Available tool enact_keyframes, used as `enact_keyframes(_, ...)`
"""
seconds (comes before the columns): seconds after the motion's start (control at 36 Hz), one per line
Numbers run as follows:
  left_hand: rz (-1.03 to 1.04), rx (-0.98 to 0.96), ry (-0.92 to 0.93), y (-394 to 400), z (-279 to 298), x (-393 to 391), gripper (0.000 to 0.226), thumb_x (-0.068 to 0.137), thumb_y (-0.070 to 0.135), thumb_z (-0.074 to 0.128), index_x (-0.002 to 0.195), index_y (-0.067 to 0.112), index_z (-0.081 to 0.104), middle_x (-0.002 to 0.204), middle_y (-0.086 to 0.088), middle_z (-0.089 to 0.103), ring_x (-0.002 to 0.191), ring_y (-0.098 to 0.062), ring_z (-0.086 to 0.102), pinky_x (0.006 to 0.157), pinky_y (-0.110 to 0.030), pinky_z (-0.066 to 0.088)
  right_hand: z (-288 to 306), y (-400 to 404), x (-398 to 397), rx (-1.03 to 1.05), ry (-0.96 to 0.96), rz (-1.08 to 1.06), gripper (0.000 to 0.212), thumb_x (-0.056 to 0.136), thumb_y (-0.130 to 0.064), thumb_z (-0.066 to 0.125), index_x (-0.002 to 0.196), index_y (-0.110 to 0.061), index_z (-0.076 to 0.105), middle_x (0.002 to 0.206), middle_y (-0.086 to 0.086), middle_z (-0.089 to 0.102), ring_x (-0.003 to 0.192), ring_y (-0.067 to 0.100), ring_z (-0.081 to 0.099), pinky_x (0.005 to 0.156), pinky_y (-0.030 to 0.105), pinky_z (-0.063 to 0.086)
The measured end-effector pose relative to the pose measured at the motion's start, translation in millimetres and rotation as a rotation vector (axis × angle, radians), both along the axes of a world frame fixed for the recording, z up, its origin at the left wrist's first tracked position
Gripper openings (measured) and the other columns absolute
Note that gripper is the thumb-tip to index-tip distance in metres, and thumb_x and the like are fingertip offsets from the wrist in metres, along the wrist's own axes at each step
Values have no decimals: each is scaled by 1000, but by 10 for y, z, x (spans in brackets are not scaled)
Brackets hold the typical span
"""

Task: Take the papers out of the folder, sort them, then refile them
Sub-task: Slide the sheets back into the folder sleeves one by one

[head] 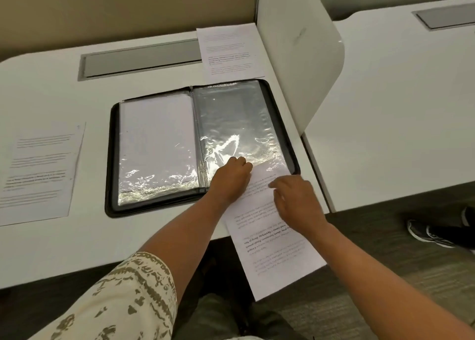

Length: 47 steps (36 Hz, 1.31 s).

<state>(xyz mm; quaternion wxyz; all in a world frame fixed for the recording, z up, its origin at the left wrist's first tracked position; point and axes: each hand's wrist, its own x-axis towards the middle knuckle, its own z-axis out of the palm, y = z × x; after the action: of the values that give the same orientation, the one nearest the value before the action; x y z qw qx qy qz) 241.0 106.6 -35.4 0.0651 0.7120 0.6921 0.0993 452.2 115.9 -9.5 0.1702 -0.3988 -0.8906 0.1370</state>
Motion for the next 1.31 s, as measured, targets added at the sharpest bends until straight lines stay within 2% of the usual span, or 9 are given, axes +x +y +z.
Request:
enact_keyframes(0.22, -32, -28, -11, 16, 67, -24, 17, 100, 21, 52, 101, 8, 63, 96, -8, 58, 92, -26, 54, 57, -36, 42, -321, -118, -337, -63, -237, 120, 38, 93, -16, 54, 129, -14, 65, 141, 14, 58, 133, 35, 49, 103, 51, 47)
enact_keyframes(0.39, -65, -37, -29, 32, 97, -81, 9, 92, 19, 64, 94, 10, 62, 91, -6, 57, 86, -24, 56, 53, -32, 36, -372, -128, -425, -170, -326, 123, 52, 103, -25, 38, 154, -20, 36, 164, 12, 27, 152, 37, 19, 122, 53, 22)
enact_keyframes(0.56, -231, 70, -19, 48, 258, -100, 27, 64, -1, 80, 72, 8, 57, 70, -8, 52, 64, -26, 51, 47, -29, 30, -362, -58, -545, -256, -320, -39, 53, 107, -40, 29, 158, -25, 27, 167, 10, 19, 154, 34, 12, 122, 54, 19)
enact_keyframes(0.78, -255, 192, -36, -1, 359, -154, 29, 61, -4, 83, 79, 4, 61, 69, -9, 53, 60, -25, 49, 49, -27, 23, -346, -25, -803, -281, -362, -44, 66, 101, -49, 14, 159, -18, 22, 168, 12, 13, 154, 38, 9, 123, 58, 13)
enact_keyframes(0.86, -246, 213, -51, -27, 356, -167, 27, 64, -5, 81, 80, 4, 61, 70, -8, 53, 59, -23, 48, 55, -27, 23, -366, 24, -864, -278, -367, -72, 63, 103, -46, 25, 159, -18, 24, 168, 14, 9, 154, 41, 8, 120, 60, 14)
enact_keyframes(1.0, -222, 196, -103, -57, 300, -186, 26, 70, -3, 79, 88, 3, 62, 74, -9, 54, 62, -23, 48, 51, -28, 28, -419, 75, -978, -262, -418, -40, 69, 101, -45, 21, 161, -15, 6, 168, 14, -8, 154, 38, -10, 122, 58, 0)
enact_keyframes(1.19, -205, 150, -91, -57, 230, -251, 19, 78, 5, 77, 92, 7, 65, 82, -8, 60, 70, -21, 51, 49, -33, 44, -478, 151, -1007, -202, -423, 147, 74, 94, -49, 5, 162, -18, 0, 168, 8, -9, 152, 32, -23, 120, 60, -11)
enact_keyframes(1.25, -206, 146, -101, -55, 217, -249, 16, 81, 6, 76, 94, 6, 66, 83, -8, 60, 72, -22, 52, 50, -35, 45, -466, 162, -1029, -164, -393, 191, 70, 98, -44, 12, 162, -17, 7, 168, 8, 0, 154, 32, -16, 120, 65, -7)
enact_keyframes(1.31, -186, 130, -111, -45, 199, -241, 11, 84, 6, 71, 94, 5, 67, 85, -10, 61, 73, -25, 54, 52, -37, 47, -428, 169, -1062, -126, -336, 267, 64, 100, -35, 18, 160, -11, 19, 164, 14, 24, 155, 35, 8, 121, 63, -4)
